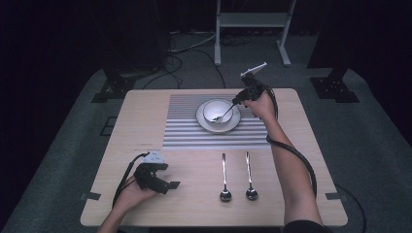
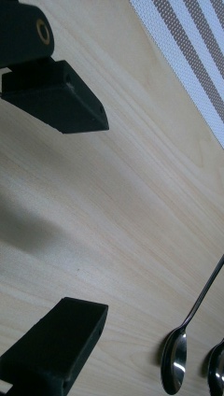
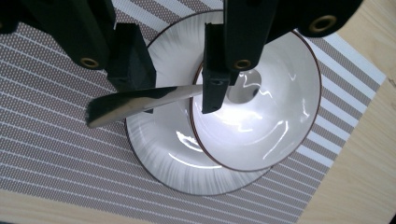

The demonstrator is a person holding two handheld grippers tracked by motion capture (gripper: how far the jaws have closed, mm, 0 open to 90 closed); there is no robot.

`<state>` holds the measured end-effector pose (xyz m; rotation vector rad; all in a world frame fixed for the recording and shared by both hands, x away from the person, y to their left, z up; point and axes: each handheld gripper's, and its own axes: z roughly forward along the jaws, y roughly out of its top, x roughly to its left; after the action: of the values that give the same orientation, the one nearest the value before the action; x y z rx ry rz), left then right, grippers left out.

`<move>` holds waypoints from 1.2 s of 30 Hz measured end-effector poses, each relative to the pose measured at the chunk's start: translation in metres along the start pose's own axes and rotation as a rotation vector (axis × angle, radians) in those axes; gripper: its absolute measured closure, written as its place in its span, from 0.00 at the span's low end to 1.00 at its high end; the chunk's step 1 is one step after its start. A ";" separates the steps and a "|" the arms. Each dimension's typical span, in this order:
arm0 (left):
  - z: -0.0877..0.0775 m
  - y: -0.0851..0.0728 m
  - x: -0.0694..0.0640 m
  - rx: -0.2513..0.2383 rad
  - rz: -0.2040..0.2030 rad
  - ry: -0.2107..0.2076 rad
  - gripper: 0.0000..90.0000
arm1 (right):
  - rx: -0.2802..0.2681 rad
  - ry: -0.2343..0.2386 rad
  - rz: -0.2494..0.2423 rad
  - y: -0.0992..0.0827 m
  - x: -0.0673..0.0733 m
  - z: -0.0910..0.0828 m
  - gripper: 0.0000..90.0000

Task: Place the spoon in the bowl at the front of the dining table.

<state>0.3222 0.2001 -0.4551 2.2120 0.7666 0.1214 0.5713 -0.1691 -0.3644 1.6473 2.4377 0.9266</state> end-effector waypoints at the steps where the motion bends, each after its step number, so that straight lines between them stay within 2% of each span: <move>1: 0.000 0.000 0.000 -0.002 -0.001 -0.001 0.11 | 0.002 0.001 -0.003 -0.001 -0.001 0.000 0.71; 7: 0.000 0.000 0.000 -0.001 -0.001 -0.001 0.11 | 0.012 0.009 -0.006 -0.007 -0.004 0.001 0.69; 12: 0.000 0.000 0.000 -0.001 0.005 0.000 0.11 | 0.014 0.035 0.001 -0.013 -0.007 0.000 0.67; 19: -0.001 0.001 -0.002 -0.002 0.002 -0.001 0.11 | 0.036 0.065 -0.026 -0.023 -0.009 0.000 0.62; 23: 0.000 0.001 0.000 0.003 0.002 0.001 0.11 | 0.019 0.093 -0.035 -0.028 -0.011 -0.009 0.60; 25: 0.000 0.001 0.000 0.000 -0.001 0.002 0.11 | 0.002 0.090 -0.050 -0.032 -0.012 -0.015 0.58; 27: 0.000 0.000 0.001 0.004 -0.001 0.003 0.11 | -0.003 0.123 -0.041 -0.035 -0.015 -0.020 0.57; 32: -0.004 -0.001 0.005 -0.004 -0.010 0.014 0.11 | -0.004 0.124 -0.058 -0.045 -0.018 -0.027 0.54; 36: -0.005 -0.002 0.008 -0.009 -0.018 0.024 0.11 | 0.018 0.122 -0.071 -0.053 -0.020 -0.026 0.53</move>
<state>0.3257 0.2088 -0.4539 2.1984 0.7979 0.1416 0.5262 -0.2117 -0.3753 1.5425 2.5717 1.0259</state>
